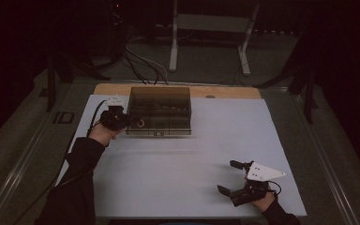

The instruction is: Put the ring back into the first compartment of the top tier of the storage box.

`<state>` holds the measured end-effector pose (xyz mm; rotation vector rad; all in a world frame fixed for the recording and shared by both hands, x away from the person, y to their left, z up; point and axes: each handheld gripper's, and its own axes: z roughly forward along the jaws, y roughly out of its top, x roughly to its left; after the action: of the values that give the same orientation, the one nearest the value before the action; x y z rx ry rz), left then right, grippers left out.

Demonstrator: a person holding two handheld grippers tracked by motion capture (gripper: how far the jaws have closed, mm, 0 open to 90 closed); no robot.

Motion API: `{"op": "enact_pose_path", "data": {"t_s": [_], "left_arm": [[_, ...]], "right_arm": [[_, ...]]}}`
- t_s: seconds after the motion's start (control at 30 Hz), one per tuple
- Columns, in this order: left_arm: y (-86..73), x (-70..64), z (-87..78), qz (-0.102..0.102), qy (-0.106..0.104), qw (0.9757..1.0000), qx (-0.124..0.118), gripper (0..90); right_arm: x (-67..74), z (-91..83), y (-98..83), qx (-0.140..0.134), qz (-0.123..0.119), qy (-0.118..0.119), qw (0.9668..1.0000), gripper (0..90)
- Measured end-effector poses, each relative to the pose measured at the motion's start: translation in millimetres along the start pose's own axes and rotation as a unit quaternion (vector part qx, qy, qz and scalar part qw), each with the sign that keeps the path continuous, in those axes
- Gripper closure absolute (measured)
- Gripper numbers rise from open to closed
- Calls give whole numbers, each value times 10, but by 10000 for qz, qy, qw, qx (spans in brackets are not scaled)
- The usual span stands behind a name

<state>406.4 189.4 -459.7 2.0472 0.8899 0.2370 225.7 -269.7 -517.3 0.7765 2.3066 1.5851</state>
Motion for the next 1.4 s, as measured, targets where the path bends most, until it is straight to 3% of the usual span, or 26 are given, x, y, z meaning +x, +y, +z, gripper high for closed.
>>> {"op": "enact_pose_path", "data": {"t_s": [0.1,0.3,0.37,0.43,0.5,0.8,1.0,1.1,1.4], "left_arm": [[9,-23,19,122,-45,9999,44,900],[42,-24,31,88,19,9999,45,884],[50,-39,30,58,185,9998,59,761],[60,-62,19,-1,246,9997,6,596],[74,-75,-8,-39,217,9997,-53,503],[117,-115,-136,-22,335,9994,-123,374],[114,-122,-221,23,275,9995,-169,307],[107,-125,-258,88,139,9997,-170,205],[127,-146,-322,132,201,9996,-160,12]], "right_arm": [[-1,0,0,-1,4,-5,10000,0],[0,2,-1,18,3,-2,10000,0],[0,2,-1,19,5,-4,10000,0],[-3,0,-1,11,4,-11,10000,0],[-4,-2,-1,9,5,-14,10000,0],[-2,-3,0,4,5,-18,10000,0],[1,2,0,23,3,-18,10000,0],[-1,1,0,16,3,-25,10000,0],[-3,5,0,26,10,-22,10000,0]]}}
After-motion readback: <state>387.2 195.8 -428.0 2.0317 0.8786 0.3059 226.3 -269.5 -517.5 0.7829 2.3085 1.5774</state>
